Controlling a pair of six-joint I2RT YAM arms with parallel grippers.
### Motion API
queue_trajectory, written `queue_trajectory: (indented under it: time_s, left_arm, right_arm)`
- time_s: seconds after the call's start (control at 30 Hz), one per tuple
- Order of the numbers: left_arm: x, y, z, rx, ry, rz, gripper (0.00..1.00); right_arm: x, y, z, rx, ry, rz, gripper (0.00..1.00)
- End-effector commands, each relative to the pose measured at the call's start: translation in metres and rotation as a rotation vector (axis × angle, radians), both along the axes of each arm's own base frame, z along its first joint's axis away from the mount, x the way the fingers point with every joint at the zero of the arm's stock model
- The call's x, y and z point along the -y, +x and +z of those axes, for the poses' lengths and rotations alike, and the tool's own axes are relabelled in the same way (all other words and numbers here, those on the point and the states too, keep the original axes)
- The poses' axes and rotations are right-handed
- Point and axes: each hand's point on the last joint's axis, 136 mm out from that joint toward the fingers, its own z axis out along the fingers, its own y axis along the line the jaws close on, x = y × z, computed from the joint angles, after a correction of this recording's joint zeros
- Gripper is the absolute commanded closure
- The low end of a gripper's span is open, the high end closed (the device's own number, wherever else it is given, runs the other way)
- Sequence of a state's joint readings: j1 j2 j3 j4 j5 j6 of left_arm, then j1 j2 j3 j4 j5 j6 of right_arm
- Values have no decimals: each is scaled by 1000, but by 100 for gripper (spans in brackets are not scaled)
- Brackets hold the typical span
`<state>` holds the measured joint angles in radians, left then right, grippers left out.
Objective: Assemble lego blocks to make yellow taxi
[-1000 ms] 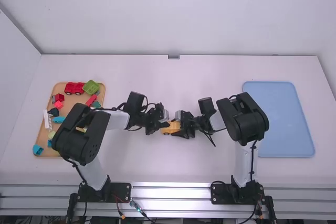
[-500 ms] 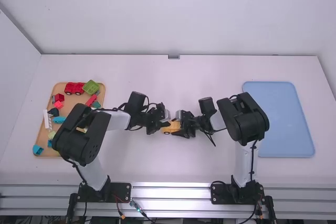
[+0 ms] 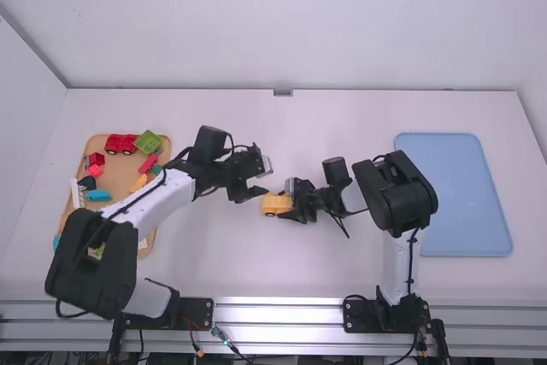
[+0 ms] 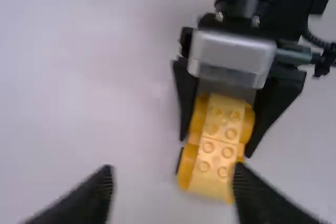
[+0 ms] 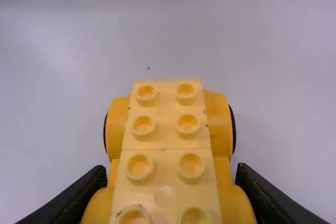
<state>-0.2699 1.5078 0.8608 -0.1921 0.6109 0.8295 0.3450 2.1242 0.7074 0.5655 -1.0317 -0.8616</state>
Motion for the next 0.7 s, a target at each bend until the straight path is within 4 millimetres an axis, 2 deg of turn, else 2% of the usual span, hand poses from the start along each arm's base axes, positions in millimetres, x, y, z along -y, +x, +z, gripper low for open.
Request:
queue_trajectory:
  time_s: [0.0, 0.1, 0.17, 0.2, 0.4, 0.47, 0.57, 0.67]
  left_arm:
    - [-15, 6, 11, 42, 58, 70, 1]
    - [-31, 19, 22, 12, 54, 283, 1]
    - [-38, 25, 25, 4, 50, 362, 1]
    - [-48, 31, 30, 1, 46, 449, 1]
    - [-67, 42, 38, 28, 60, 593, 1]
    - [-88, 55, 43, 25, 31, 791, 1]
    - [-107, 63, 46, 23, 5, 962, 1]
    - [-114, 64, 46, 23, 2, 1022, 1]
  right_arm:
    - [-1, 3, -4, -21, -10, -16, 32]
    - [-1, 5, -3, -41, -10, -30, 20]
    - [0, 6, -4, -47, -18, -41, 18]
    - [1, 8, -6, -52, -39, -61, 16]
    - [7, 9, 1, -37, -96, -77, 10]
    - [13, 11, 8, -14, -151, -95, 0]
    - [24, 13, 14, 9, -244, -132, 1]
    - [36, 15, 22, 25, -324, -172, 1]
